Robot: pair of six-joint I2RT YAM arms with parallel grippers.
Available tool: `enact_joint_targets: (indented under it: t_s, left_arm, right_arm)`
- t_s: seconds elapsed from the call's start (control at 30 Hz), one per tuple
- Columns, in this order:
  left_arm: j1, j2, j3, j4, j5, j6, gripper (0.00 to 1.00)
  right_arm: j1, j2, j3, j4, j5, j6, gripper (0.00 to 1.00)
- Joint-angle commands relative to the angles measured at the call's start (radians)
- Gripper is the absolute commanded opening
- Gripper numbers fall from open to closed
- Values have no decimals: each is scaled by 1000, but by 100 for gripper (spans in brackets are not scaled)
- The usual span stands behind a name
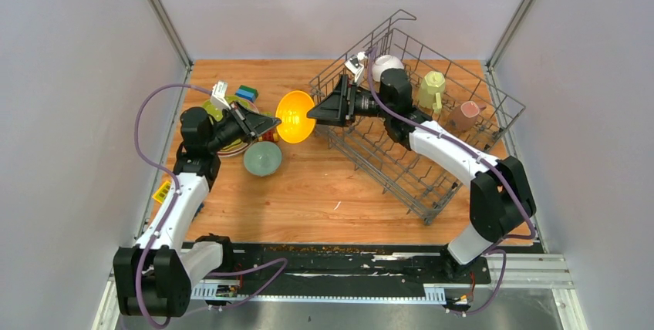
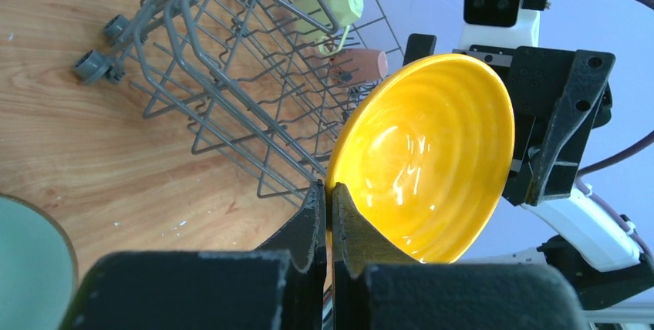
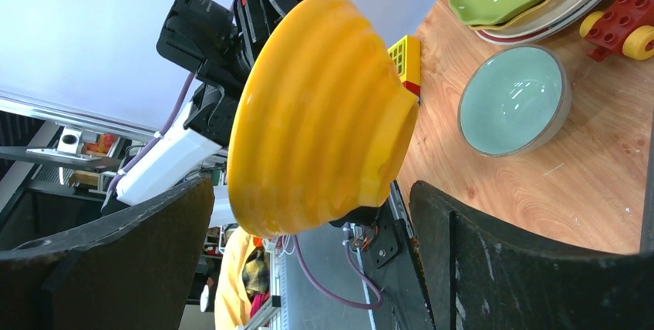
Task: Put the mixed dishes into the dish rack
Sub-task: Pick up the bowl from the center of the board.
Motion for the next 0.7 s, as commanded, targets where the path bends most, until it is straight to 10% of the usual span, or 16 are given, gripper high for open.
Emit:
enact_joint_targets:
  t_s: [0.0, 0.67]
  left_arm:
    - [-16, 3, 4, 73, 13, -16, 0]
    - [-26, 13, -10, 82, -2, -13, 0]
  right_arm:
    - [10, 16, 58, 12, 10, 7, 100]
    - [19, 27, 62, 27, -33, 20, 78]
